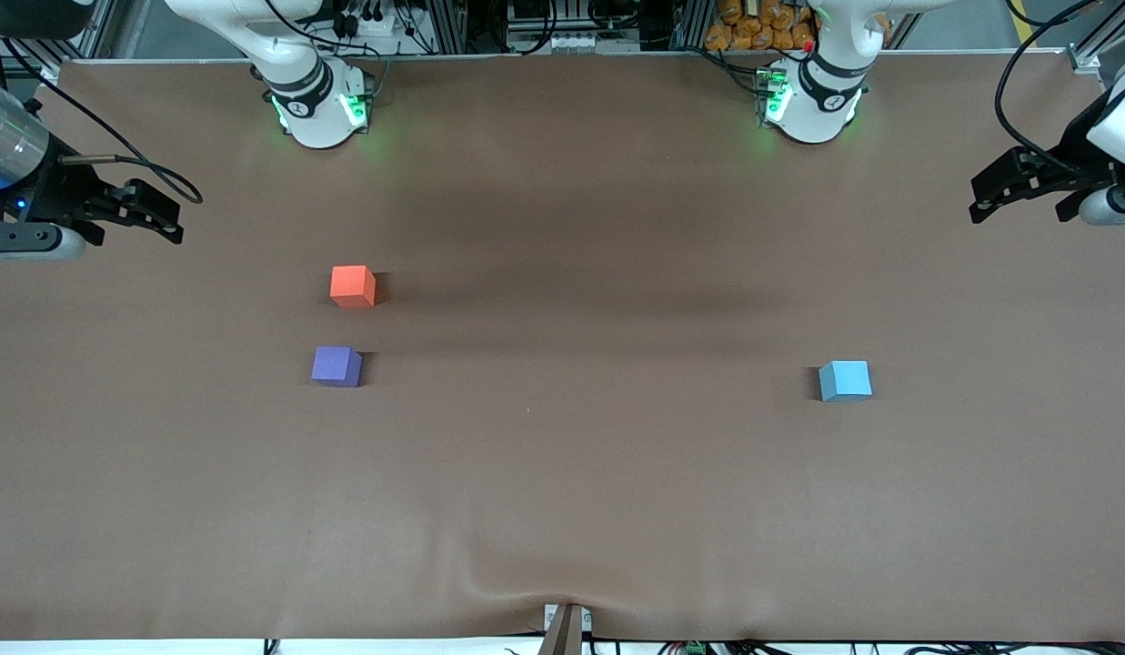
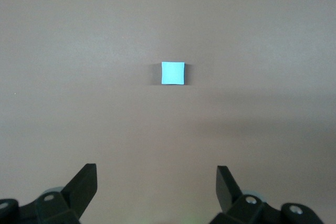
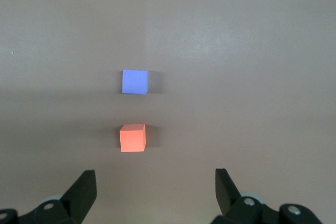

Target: Place blue block between orange and purple blocks

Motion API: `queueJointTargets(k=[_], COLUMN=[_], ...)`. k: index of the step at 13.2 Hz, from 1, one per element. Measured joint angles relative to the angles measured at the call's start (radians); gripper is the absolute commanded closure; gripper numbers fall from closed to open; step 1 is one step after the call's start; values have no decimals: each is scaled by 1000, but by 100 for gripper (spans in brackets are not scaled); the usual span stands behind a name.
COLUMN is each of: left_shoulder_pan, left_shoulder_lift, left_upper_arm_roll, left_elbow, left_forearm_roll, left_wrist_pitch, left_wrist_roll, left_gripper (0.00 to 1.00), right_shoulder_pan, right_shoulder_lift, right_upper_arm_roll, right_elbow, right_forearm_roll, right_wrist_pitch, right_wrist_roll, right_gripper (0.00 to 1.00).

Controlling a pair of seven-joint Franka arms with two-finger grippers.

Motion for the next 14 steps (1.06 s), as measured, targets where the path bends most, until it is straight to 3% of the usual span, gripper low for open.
queueJointTargets(k=[14], left_shoulder_pan=[20], left_shoulder_lift=[0], left_upper_arm_roll=[11], left_elbow=[24], left_forearm_roll=[0], left_wrist_pitch=[-19], left_wrist_roll=[2], left_gripper=[0], right_shoulder_pan=[-4], right_shoulder_lift=[0], right_upper_arm_roll=[-3], right_elbow=[0], right_forearm_roll=[4], right_wrist_pitch=[0], right_wrist_roll=[0], right_gripper=[0])
